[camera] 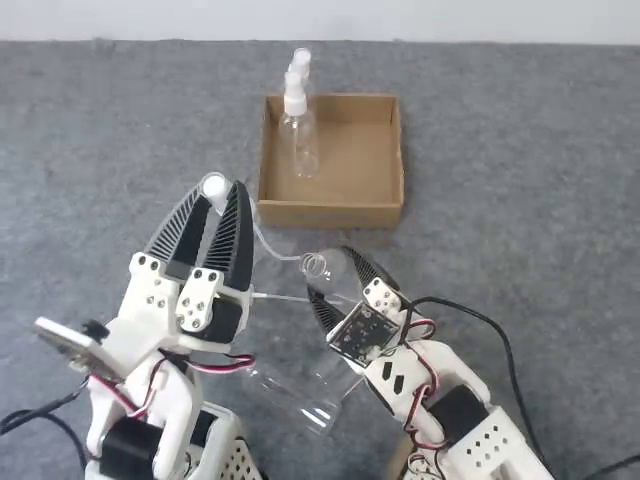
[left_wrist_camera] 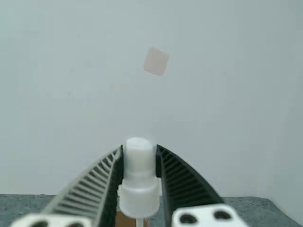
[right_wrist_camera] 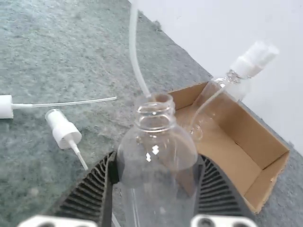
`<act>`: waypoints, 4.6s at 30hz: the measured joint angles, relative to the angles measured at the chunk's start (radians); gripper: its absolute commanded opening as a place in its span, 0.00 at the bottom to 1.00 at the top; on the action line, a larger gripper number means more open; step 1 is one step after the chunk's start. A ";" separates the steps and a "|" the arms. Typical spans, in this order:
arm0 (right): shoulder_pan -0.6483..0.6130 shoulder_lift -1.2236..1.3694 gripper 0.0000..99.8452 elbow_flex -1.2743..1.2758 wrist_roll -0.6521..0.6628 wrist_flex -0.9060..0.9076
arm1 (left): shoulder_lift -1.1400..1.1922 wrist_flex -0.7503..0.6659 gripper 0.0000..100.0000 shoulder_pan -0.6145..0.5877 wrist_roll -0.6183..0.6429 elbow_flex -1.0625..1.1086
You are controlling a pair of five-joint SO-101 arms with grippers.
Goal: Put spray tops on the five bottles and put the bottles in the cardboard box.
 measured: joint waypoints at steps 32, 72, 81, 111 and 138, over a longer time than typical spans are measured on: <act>-0.020 0.000 0.10 0.000 0.000 0.000 | -0.008 0.058 0.01 0.000 0.000 -0.058; -0.023 0.000 0.10 0.000 -0.026 0.000 | -0.008 0.127 0.01 0.097 -0.020 0.009; 0.041 0.000 0.10 0.000 -0.095 0.000 | -0.008 0.129 0.01 0.098 -0.018 0.011; 0.057 -0.040 0.10 -0.002 -0.095 0.002 | -0.008 0.054 0.01 0.230 -0.072 0.163; 0.060 -0.137 0.10 -0.005 -0.095 0.074 | -0.008 0.068 0.16 0.279 -0.078 0.229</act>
